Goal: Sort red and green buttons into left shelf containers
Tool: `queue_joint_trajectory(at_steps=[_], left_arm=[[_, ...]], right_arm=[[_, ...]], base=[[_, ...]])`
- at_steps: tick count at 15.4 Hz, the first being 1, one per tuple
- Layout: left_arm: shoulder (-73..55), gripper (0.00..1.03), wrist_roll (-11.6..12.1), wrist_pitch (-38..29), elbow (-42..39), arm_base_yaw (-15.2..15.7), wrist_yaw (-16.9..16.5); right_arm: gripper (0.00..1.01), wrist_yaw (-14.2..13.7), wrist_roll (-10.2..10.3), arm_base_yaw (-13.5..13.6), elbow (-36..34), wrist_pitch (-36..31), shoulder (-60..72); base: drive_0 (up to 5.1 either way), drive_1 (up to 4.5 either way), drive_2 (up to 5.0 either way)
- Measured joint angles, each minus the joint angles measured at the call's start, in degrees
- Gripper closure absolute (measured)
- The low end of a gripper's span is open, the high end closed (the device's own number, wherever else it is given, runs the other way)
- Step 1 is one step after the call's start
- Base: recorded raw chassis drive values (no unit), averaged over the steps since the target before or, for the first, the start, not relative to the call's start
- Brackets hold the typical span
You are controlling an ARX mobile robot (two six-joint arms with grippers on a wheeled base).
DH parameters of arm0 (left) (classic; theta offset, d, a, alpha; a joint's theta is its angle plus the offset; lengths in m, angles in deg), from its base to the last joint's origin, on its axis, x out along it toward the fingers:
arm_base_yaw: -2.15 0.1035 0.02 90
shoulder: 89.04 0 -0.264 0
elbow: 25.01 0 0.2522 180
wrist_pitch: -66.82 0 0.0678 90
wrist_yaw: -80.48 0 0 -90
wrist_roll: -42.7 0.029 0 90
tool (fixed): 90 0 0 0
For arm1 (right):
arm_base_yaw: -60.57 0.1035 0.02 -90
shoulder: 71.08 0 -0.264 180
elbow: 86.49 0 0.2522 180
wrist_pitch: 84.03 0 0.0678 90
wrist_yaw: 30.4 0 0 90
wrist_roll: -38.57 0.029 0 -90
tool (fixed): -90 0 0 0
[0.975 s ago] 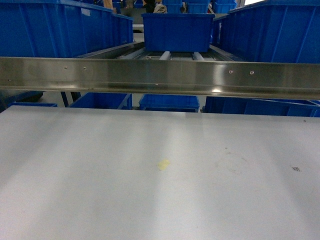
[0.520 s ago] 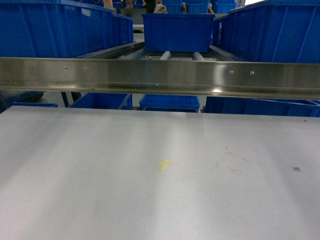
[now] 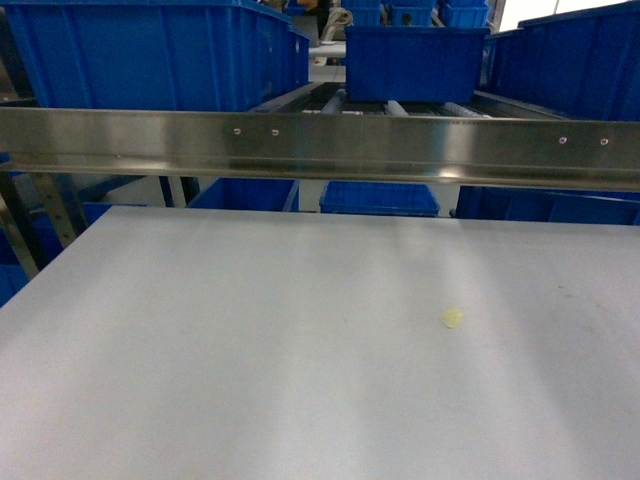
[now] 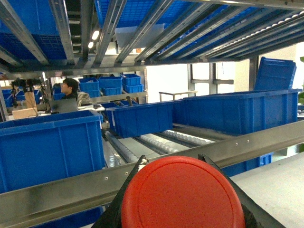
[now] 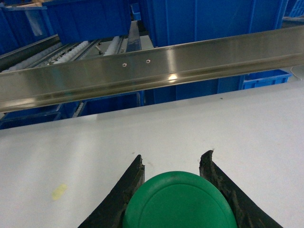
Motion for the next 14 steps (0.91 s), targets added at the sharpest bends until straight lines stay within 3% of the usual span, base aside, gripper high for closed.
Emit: queue_joint_trajectory(at_steps=[8,14], left_arm=[[0.2,0.78,0.0,0.1,0.0,0.0,0.0],[0.1,0.78,0.0,0.0,0.0,0.0,0.0]], right_arm=[[0.70,0.0,0.0,0.0,0.0,0.0,0.0],[0.70,0.0,0.0,0.0,0.0,0.0,0.0]], base=[[-3.7,-0.56,4.8],[-5.0,2.47,2.5]])
